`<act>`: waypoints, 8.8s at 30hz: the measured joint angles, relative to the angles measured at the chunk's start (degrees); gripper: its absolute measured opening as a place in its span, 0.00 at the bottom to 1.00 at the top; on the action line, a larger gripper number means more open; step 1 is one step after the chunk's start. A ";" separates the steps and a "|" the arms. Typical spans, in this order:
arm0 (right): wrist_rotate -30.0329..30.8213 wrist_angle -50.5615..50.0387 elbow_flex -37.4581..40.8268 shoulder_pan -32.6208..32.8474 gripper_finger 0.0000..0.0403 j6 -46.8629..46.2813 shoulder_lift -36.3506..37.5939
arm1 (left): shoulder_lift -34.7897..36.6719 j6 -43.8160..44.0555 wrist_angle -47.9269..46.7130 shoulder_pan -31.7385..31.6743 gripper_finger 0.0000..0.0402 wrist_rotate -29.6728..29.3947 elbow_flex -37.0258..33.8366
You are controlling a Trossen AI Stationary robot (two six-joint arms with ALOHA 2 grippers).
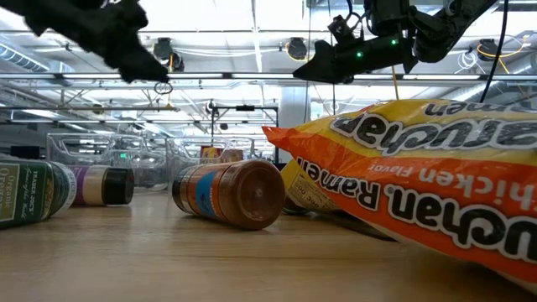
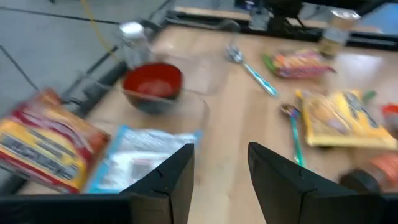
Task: Pick & Place Food Item
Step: Put the purple seasoning bottle into the right transparent bin
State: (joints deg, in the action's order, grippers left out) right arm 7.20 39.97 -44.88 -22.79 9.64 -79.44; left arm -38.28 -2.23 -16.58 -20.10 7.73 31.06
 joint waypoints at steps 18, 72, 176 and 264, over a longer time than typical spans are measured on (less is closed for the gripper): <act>-5.87 -1.22 0.00 0.07 0.46 -1.52 0.00 | 6.80 25.37 -10.08 29.94 0.39 -15.13 -10.32; -24.02 -5.07 0.00 4.15 0.46 7.14 0.00 | -20.71 38.52 -16.60 35.30 0.78 -10.47 -2.49; -28.72 14.31 -2.40 10.51 0.77 -4.83 -13.76 | -37.53 -9.67 6.41 15.83 0.52 -16.95 20.13; -11.12 -12.94 -2.27 2.10 0.47 6.49 7.79 | -32.81 -4.60 -25.79 19.59 0.70 -9.17 35.33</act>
State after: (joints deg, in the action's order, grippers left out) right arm -3.92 27.03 -47.16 -20.68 16.12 -71.65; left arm -71.09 -6.83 -42.37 -0.51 -1.45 66.39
